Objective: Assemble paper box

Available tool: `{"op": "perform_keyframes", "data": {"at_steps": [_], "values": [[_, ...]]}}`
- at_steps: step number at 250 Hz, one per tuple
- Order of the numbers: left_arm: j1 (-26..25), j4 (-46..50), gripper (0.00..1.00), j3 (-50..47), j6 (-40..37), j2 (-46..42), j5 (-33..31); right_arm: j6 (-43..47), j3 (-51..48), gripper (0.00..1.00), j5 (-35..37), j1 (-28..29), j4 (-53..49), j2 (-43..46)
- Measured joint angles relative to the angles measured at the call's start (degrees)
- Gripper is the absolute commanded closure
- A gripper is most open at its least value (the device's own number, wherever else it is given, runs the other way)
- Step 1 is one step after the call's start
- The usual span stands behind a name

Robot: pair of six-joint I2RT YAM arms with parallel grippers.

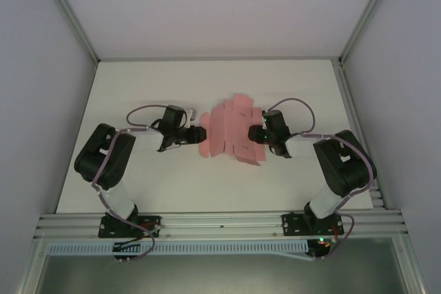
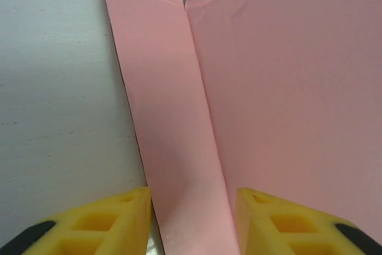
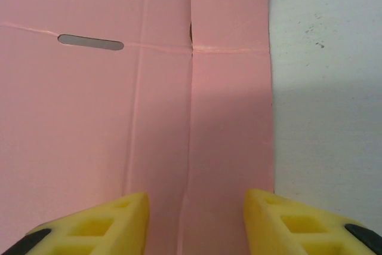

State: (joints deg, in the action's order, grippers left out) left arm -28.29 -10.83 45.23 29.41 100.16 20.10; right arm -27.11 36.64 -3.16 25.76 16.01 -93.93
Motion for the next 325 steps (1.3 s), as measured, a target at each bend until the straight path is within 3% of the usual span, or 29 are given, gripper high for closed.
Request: {"op": "perform_keyframes", "data": {"at_steps": [70,114,120,169,209,231,256,295,325], "values": [[-2.82,9.11,0.43,4.04,-3.17,-0.90,-7.28,0.02,0.00,0.54,0.33,0.00,-0.44,0.11],[-3.74,16.74,0.10,4.83,-4.98,-6.45,-13.92,0.02,0.26,0.54,0.42,0.00,-1.14,0.15],[-3.76,17.70,0.01,5.16,-5.09,-7.30,-14.99,0.02,0.37,0.54,0.42,0.00,-1.36,0.15],[-3.19,22.99,0.00,7.28,-5.20,-11.72,-22.27,0.02,1.29,0.55,0.66,-0.26,-2.40,-0.48],[-1.03,23.91,0.00,7.28,-5.22,-9.40,-20.59,0.02,2.12,0.55,0.79,-0.26,-2.38,-1.36],[-0.33,22.88,0.11,7.28,-4.94,-6.67,-17.35,0.02,2.60,0.55,0.79,-0.26,-2.34,-1.86],[-0.31,21.66,0.38,7.74,-4.31,-2.73,-14.03,0.02,2.69,0.55,0.79,-0.33,-2.34,-1.99],[0.55,19.87,1.00,9.16,-4.31,0.04,-11.47,0.02,2.75,0.54,0.76,-0.37,-2.32,-2.01],[0.17,17.42,1.00,9.20,-3.98,-1.33,-10.03,0.09,2.75,0.50,0.74,-0.44,-2.97,-1.38]]}}
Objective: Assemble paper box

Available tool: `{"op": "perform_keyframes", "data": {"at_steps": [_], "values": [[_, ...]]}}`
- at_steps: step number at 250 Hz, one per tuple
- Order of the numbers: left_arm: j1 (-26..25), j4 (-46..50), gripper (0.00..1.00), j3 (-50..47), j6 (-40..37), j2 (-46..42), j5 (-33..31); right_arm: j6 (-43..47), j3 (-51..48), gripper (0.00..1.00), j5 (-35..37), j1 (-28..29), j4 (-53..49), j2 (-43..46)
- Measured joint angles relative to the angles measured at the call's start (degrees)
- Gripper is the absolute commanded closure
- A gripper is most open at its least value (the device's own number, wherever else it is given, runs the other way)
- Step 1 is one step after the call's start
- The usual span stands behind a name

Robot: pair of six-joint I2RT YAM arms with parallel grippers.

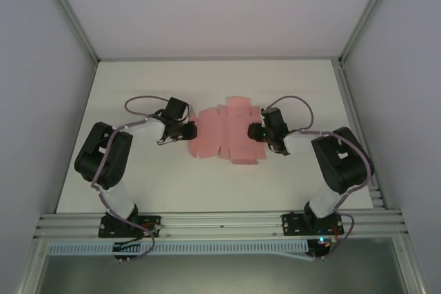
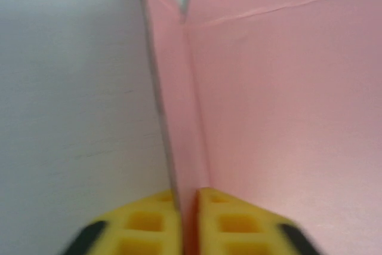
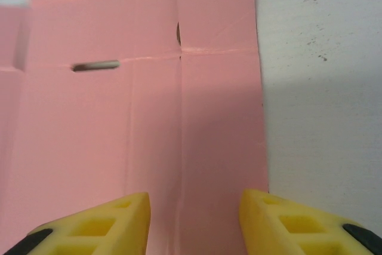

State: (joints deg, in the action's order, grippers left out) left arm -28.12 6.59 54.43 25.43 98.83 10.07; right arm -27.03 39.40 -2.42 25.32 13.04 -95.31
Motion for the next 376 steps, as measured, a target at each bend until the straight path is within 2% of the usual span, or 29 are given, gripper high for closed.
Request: {"op": "perform_keyframes", "data": {"at_steps": [38,51,64,71,99,127,183,262,331,348,376], "values": [[-0.17,-0.24,1.00,-0.46,-1.49,-7.63,0.26,0.79,0.00,0.36,-0.94,-1.20,-8.22,5.75],[-0.35,-0.39,1.00,-0.48,-2.60,-12.26,0.26,1.03,0.00,0.25,-0.96,-1.88,-11.30,10.01],[-0.50,-0.96,1.00,-0.48,-3.85,-17.18,0.35,1.55,0.00,0.07,-1.07,-2.78,-13.79,15.63],[-0.55,-1.44,1.00,-0.48,-4.61,-19.69,0.61,1.88,0.02,0.00,-1.33,-3.41,-14.64,18.86],[-0.55,-4.02,1.00,-0.37,-7.93,-28.44,3.26,3.08,0.22,0.00,-3.91,-5.97,-15.74,31.93],[-0.66,-5.42,1.00,0.17,-10.75,-33.75,7.41,4.42,0.26,0.00,-8.13,-8.41,-15.63,40.81],[-0.76,-5.95,1.00,1.14,-13.03,-40.19,16.52,5.40,-1.11,0.00,-20.52,-13.57,-12.70,45.97],[-0.76,-8.02,1.00,4.04,-11.80,-45.53,23.61,0.20,-7.67,0.11,-39.17,-18.16,5.57,41.75],[-0.83,-10.05,1.00,4.13,-9.49,-47.54,27.15,-1.79,-7.82,0.16,-44.52,-18.38,13.40,41.48],[-0.83,-10.05,1.00,4.26,-9.27,-47.54,27.71,-2.19,-7.52,0.24,-44.92,-18.56,14.19,40.92],[-0.83,-10.03,1.00,4.50,-9.11,-47.56,27.93,-3.19,-6.82,0.54,-45.83,-19.08,15.65,39.39]]}}
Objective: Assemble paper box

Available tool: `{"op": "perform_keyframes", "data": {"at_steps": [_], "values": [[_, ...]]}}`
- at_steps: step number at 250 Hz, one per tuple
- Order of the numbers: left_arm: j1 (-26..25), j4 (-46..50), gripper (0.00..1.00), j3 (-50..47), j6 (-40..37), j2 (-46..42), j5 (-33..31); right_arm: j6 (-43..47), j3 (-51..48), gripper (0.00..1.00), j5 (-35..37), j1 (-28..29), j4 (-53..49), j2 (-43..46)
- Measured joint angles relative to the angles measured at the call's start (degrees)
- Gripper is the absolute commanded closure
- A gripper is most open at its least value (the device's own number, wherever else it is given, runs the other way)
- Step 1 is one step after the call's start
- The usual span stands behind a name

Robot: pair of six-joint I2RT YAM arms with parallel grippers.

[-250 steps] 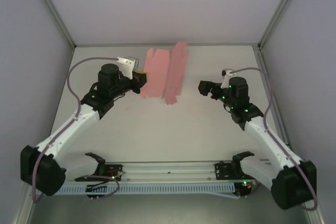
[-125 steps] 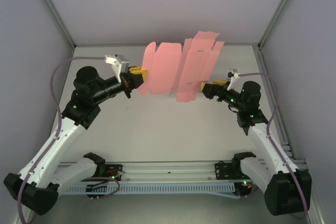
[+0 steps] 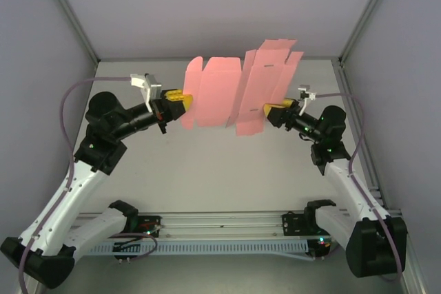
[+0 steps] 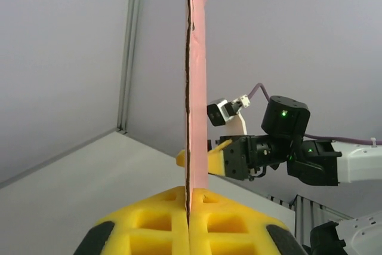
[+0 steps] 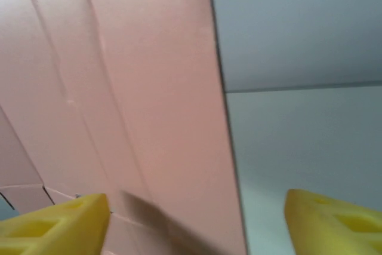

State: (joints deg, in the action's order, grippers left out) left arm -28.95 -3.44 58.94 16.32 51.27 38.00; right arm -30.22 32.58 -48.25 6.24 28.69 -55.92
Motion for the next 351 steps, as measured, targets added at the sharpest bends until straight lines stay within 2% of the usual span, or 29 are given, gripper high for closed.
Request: {"op": "perform_keyframes", "data": {"at_steps": [14,32,44,58,71,100,105,113,127,131,137,141,175,200,231,289,324,351], "values": [[-0.04,0.09,1.00,0.09,0.02,0.00,-0.26,-1.03,0.09,0.60,-0.26,-0.22,0.74,-0.46],[-0.04,0.66,1.00,0.31,0.00,-0.04,-1.44,-1.53,0.13,0.72,-0.35,-0.39,0.92,-0.50],[-0.04,1.07,1.00,0.37,0.00,-0.17,-2.56,-0.70,0.24,0.84,-0.20,-0.66,0.59,-0.31],[-0.04,1.70,1.00,0.37,-0.02,-0.42,-3.78,-0.48,0.39,0.89,-0.26,-0.74,-0.31,0.11],[-0.04,2.10,1.00,0.37,-0.09,-0.46,-4.85,0.28,0.50,0.99,-0.55,-0.68,-0.68,0.79],[-0.04,2.64,0.99,0.37,-0.15,-0.52,-8.41,2.21,0.74,1.00,-0.68,-0.68,-2.27,2.27],[-0.04,2.95,0.87,0.37,-0.17,-0.57,-9.31,2.86,0.85,1.00,-0.59,-0.68,-2.95,2.45],[-0.04,3.45,0.59,0.28,-0.13,-0.59,-10.86,3.89,1.07,1.00,-0.48,-0.68,-4.13,2.71],[-0.04,4.42,0.41,-0.22,0.04,-0.76,-14.14,5.64,1.60,1.00,0.61,-0.68,-7.19,3.06],[-0.04,4.68,0.30,-0.52,0.17,-0.83,-15.43,6.01,1.84,1.00,1.14,-0.68,-8.31,3.13],[-0.04,5.09,0.06,-0.98,0.37,-0.94,-17.05,6.84,2.10,1.00,1.66,-0.68,-9.73,3.10],[-0.04,5.46,0.01,-1.38,0.52,-1.05,-18.43,7.41,2.40,1.00,1.79,-0.68,-11.15,3.08],[-0.04,11.43,0.00,-4.70,3.17,-0.57,-30.93,13.68,3.37,1.00,4.98,2.56,-20.70,1.62],[-0.04,17.11,0.00,-6.82,5.18,1.03,-40.19,18.21,3.37,1.00,12.28,10.16,-27.82,-1.86],[-0.02,22.43,0.00,-8.28,6.51,3.37,-46.88,21.88,3.58,1.00,23.56,17.97,-34.07,-8.96],[-0.02,23.87,0.00,-8.44,7.17,6.32,-48.92,33.16,9.16,1.00,48.35,26.67,-43.32,-18.47],[0.15,22.49,0.00,-8.44,7.17,9.18,-47.43,44.87,11.74,1.00,64.08,32.44,-40.63,-20.57],[0.96,20.85,0.00,-8.41,7.19,12.33,-44.92,54.69,11.19,1.00,71.78,36.37,-35.41,-21.24]]}}
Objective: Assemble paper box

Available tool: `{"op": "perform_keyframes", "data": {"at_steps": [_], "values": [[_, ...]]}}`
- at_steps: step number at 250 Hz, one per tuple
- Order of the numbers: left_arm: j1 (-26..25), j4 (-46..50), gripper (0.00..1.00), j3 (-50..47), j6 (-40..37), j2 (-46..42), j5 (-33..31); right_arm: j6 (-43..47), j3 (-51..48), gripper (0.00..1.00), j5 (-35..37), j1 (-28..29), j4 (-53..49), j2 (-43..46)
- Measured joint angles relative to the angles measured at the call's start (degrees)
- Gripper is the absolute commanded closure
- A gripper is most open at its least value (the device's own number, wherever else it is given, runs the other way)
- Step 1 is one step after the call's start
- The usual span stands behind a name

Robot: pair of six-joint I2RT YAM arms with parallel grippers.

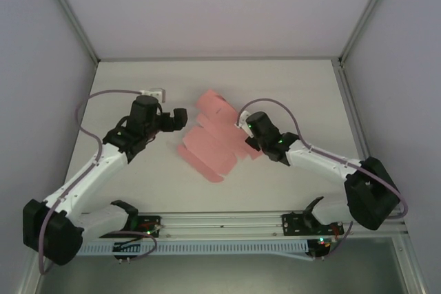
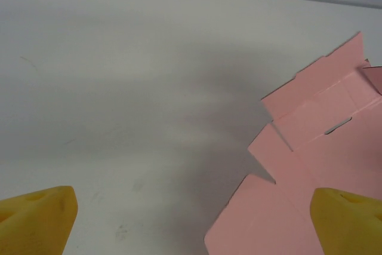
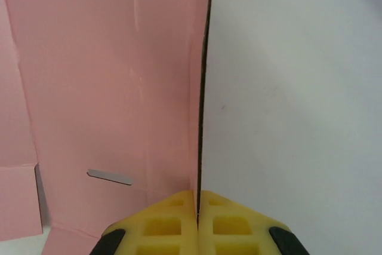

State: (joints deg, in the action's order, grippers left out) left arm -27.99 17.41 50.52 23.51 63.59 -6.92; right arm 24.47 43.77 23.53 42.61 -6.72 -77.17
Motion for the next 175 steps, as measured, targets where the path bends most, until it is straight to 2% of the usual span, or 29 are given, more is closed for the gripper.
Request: {"op": "perform_keyframes", "data": {"at_steps": [36,92,175], "values": [[1.62,-1.62,0.00,0.37,0.20,3.76,3.85,11.32,-2.95,1.00,4.63,2.95,8.46,-0.28],[4.39,-5.70,0.00,3.28,0.22,8.98,10.51,21.70,-5.90,1.00,10.27,4.02,19.28,-2.08],[4.37,-10.82,0.00,9.20,-1.20,20.17,15.61,21.79,-6.19,1.00,10.49,5.03,20.35,-2.80]]}}
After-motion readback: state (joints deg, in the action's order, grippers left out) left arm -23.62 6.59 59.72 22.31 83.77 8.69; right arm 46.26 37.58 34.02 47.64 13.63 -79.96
